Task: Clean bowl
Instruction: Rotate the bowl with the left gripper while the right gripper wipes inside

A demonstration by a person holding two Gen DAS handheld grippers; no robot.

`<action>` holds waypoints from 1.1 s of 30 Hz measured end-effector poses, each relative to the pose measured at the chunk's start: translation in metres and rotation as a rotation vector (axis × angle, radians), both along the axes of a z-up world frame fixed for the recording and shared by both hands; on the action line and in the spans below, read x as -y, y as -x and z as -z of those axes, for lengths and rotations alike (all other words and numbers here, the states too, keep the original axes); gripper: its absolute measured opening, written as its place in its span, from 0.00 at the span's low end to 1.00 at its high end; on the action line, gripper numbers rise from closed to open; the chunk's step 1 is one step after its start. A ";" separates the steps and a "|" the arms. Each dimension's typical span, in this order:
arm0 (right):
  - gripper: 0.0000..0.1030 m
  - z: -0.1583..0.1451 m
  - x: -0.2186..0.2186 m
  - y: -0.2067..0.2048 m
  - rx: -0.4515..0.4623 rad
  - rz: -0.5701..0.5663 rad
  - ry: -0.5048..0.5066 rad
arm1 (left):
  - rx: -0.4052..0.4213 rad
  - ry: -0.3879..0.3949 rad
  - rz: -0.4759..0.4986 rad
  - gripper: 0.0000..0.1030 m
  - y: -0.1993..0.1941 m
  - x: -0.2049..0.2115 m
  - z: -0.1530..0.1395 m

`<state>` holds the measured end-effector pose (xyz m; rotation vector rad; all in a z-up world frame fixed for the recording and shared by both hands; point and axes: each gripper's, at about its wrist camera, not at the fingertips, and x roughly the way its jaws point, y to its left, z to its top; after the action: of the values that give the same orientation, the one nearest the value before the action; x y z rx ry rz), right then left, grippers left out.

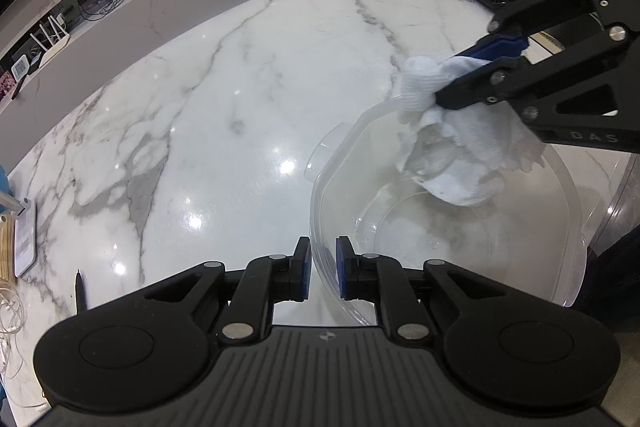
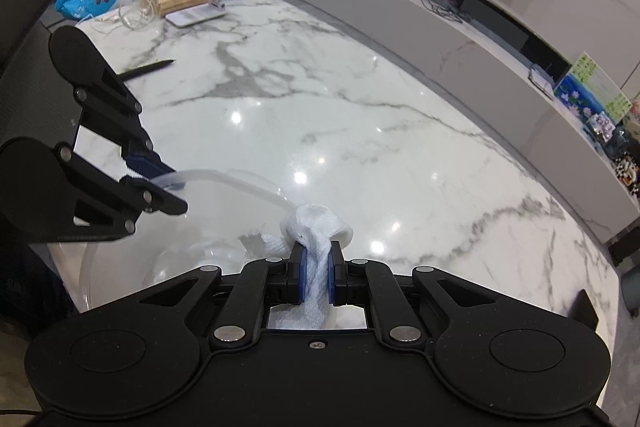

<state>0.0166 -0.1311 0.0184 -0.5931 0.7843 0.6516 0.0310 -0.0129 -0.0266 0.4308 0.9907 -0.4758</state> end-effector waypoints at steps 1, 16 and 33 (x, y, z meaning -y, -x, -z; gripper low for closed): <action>0.07 0.000 0.001 0.000 -0.001 0.003 0.002 | 0.000 -0.001 0.001 0.11 0.000 0.000 0.000; 0.07 0.003 -0.008 -0.003 0.008 -0.008 -0.015 | 0.005 -0.008 0.010 0.11 0.001 0.001 0.001; 0.07 -0.002 -0.030 -0.003 0.010 -0.064 -0.106 | 0.003 -0.005 0.008 0.12 0.000 0.000 0.003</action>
<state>0.0196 -0.1016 0.0206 -0.5264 0.7189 0.7436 0.0311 -0.0129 -0.0292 0.4395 0.9880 -0.4795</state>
